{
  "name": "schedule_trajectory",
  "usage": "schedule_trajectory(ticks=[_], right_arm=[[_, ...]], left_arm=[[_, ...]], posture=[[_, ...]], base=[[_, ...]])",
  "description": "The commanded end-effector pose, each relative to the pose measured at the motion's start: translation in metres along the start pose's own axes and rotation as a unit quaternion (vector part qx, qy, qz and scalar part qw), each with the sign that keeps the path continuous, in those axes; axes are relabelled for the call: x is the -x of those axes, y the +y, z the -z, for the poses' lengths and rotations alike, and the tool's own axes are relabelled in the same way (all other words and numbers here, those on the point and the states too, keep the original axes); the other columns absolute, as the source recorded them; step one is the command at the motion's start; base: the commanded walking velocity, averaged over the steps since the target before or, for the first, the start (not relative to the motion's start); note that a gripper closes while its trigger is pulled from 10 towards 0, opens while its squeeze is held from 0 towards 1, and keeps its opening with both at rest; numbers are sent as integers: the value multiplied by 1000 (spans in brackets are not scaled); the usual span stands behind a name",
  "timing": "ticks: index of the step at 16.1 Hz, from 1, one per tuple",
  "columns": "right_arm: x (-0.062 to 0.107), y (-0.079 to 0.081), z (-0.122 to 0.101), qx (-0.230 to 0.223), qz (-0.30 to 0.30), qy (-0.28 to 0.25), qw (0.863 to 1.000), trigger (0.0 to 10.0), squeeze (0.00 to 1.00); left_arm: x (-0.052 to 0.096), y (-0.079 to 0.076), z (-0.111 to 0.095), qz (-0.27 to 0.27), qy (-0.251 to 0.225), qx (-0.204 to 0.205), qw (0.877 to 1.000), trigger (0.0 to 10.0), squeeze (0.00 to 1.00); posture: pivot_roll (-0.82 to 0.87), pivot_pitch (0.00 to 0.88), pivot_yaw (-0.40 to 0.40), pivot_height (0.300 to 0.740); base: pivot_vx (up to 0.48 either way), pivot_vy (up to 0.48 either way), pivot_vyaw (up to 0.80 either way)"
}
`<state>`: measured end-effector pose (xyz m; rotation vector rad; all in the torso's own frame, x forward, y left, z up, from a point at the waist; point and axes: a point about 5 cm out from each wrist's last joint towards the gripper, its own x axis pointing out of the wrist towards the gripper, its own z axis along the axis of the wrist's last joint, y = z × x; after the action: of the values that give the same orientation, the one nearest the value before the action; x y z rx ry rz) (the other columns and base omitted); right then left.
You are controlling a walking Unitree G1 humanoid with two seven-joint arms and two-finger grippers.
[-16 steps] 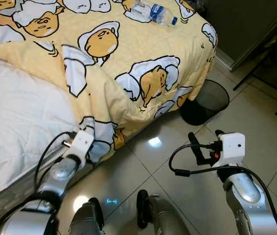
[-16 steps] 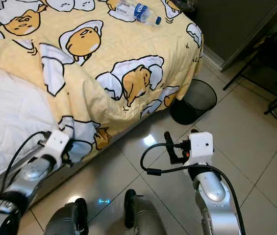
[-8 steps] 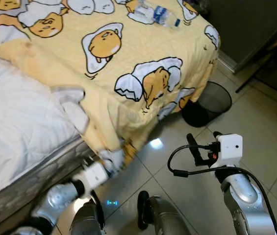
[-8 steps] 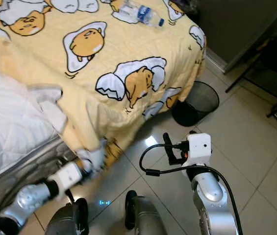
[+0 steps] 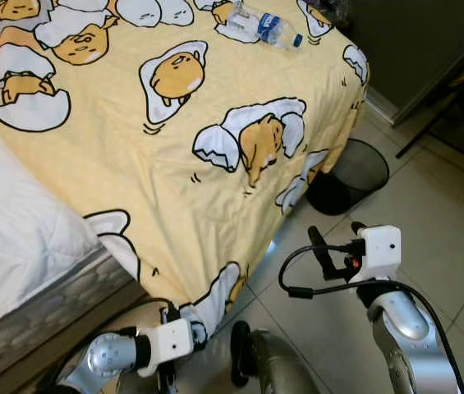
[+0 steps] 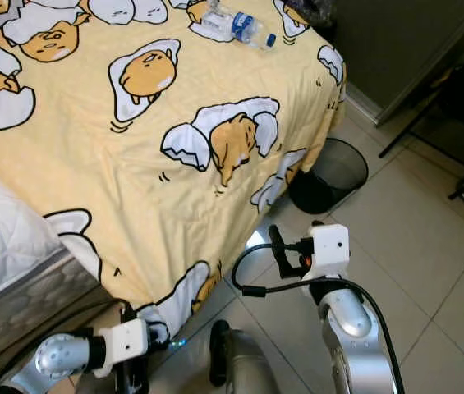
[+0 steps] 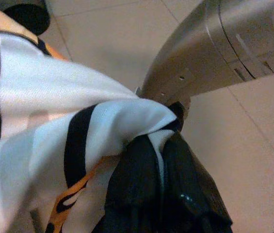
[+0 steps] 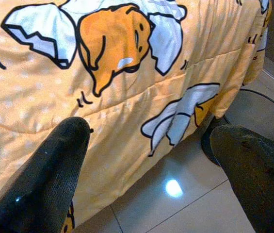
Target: Clean up the room
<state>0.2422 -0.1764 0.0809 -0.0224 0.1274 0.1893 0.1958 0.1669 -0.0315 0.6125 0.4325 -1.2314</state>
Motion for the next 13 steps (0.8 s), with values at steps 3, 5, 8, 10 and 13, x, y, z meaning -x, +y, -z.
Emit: schedule_trajectory(ticks=[3, 5, 8, 10, 13], right_arm=[[2, -2, 8, -6, 1, 13, 1000, 10000, 0], [2, 2, 9, -7, -6, 16, 1000, 10000, 0], [0, 1, 9, -6, -3, 14, 1000, 10000, 0], [-1, 2, 9, -7, -2, 12, 1000, 10000, 0], [-6, 7, 6, -18, -6, -3, 1000, 10000, 0]], left_arm=[[1, -21, 15, 43, 54, -18, 997, 0, 0], [-1, -2, 18, -60, 85, -6, 995, 10000, 0], [-2, -5, 21, -36, 101, 3, 994, 10000, 1000], [4, -4, 27, -32, 122, 13, 992, 10000, 1000], [16, 11, 29, -37, 128, 39, 990, 10000, 1000]], posture=[[-79, 238, -125, 732], [-77, 237, -125, 732], [-80, 231, -119, 732], [-73, 226, -115, 732], [-54, 201, -103, 732]], base=[[0, 0, 0], [0, 0, 0], [0, 0, 0], [0, 0, 0], [0, 0, 0]])
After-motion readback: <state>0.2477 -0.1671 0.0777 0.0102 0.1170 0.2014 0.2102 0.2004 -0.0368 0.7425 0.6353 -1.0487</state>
